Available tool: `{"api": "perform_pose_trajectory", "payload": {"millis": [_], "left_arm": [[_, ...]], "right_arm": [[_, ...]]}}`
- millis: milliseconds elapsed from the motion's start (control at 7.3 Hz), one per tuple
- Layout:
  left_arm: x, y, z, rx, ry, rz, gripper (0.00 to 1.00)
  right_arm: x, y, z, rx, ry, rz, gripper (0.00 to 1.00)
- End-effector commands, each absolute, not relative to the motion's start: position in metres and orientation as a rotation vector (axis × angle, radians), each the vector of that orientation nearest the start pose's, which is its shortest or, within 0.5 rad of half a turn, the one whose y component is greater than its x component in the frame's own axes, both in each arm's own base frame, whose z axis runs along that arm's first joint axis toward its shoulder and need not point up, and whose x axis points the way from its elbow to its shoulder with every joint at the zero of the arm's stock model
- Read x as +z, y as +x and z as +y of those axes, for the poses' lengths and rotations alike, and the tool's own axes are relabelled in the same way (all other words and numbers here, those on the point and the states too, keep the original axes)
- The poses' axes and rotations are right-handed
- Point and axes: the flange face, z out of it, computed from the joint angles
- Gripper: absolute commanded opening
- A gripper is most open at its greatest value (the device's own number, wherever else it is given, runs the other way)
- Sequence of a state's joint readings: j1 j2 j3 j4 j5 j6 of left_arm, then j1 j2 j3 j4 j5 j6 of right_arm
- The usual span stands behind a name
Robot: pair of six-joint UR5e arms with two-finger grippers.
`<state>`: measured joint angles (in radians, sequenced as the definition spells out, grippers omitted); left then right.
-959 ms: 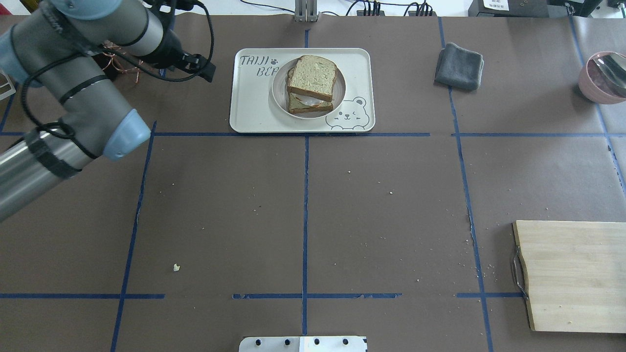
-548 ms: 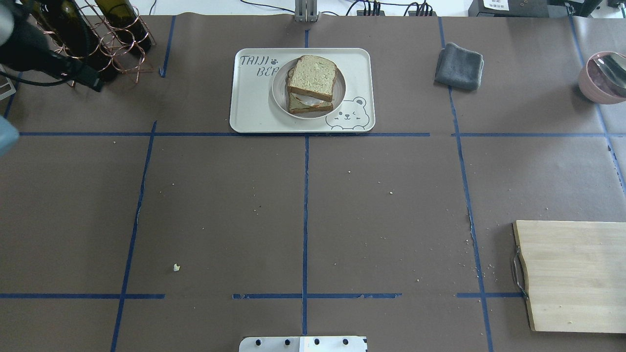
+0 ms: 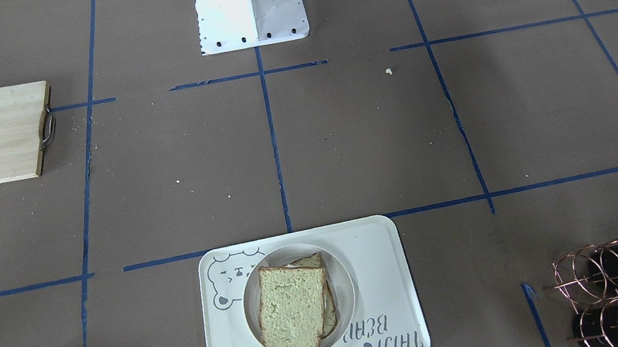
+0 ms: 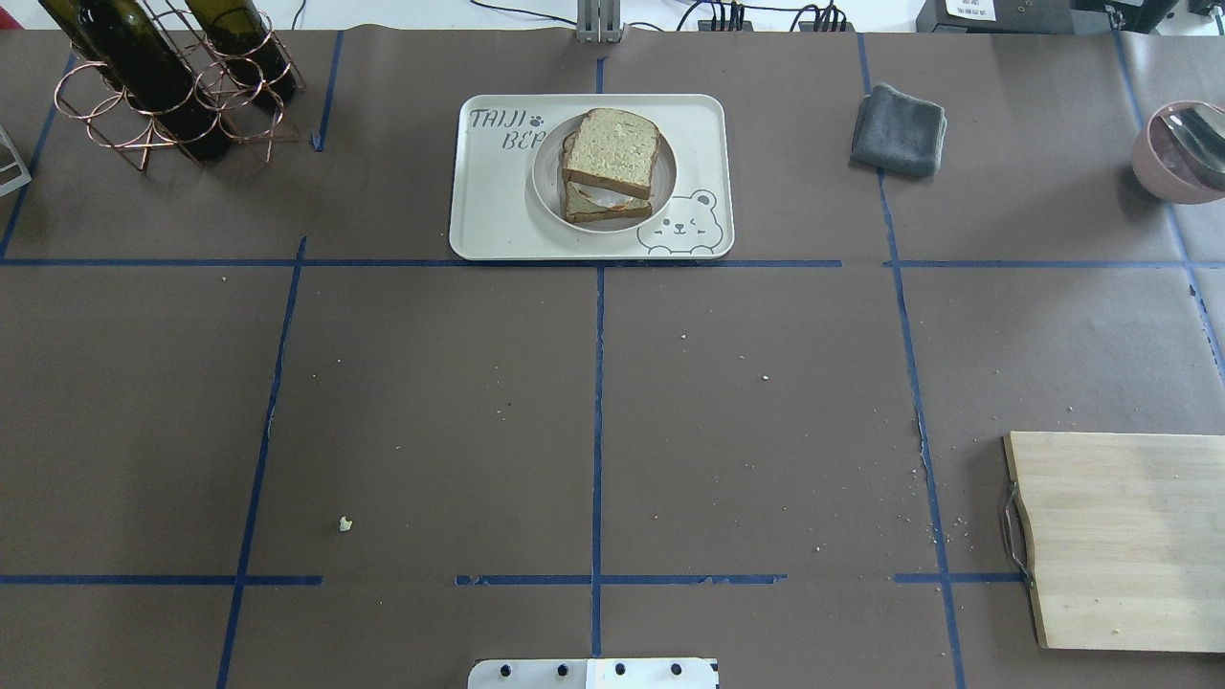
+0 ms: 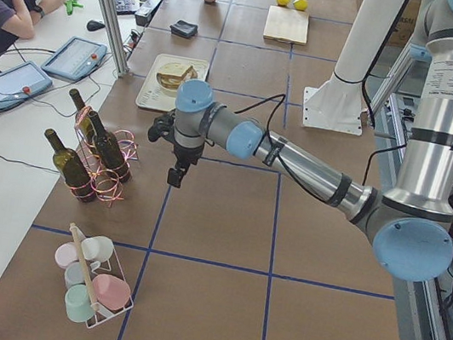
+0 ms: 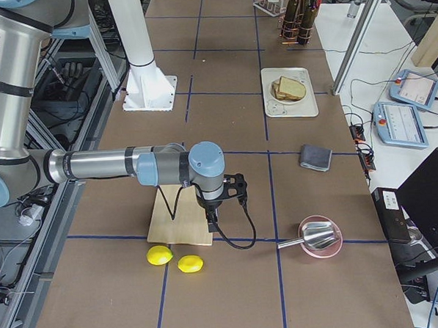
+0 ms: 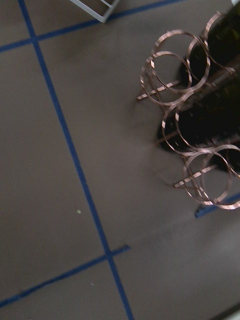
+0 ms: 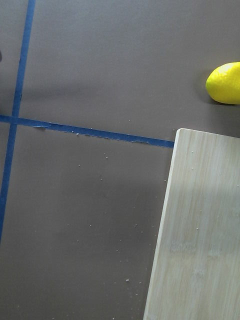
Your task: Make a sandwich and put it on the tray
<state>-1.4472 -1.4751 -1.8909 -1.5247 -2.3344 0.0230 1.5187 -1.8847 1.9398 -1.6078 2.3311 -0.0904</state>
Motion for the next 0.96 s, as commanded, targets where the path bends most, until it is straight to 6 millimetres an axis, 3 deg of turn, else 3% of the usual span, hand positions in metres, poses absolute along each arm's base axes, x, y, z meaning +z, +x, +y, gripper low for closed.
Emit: {"api": "perform_pose_trajectory", "payload": {"millis": [0, 274, 822], "left_arm": [[0.632, -0.070, -0.394, 0.250, 0.094, 0.767, 1.00], [0.648, -0.076, -0.370, 0.227, 0.063, 0.772, 1.00], [0.650, -0.079, -0.366, 0.213, 0.052, 0.770, 1.00]], "right_arm": [[0.628, 0.035, -0.354, -0.180, -0.007, -0.734, 1.00], [0.630, 0.038, -0.355, -0.188, 0.000, -0.702, 1.00], [0.627, 0.038, -0.354, -0.193, 0.013, -0.704, 1.00]]}}
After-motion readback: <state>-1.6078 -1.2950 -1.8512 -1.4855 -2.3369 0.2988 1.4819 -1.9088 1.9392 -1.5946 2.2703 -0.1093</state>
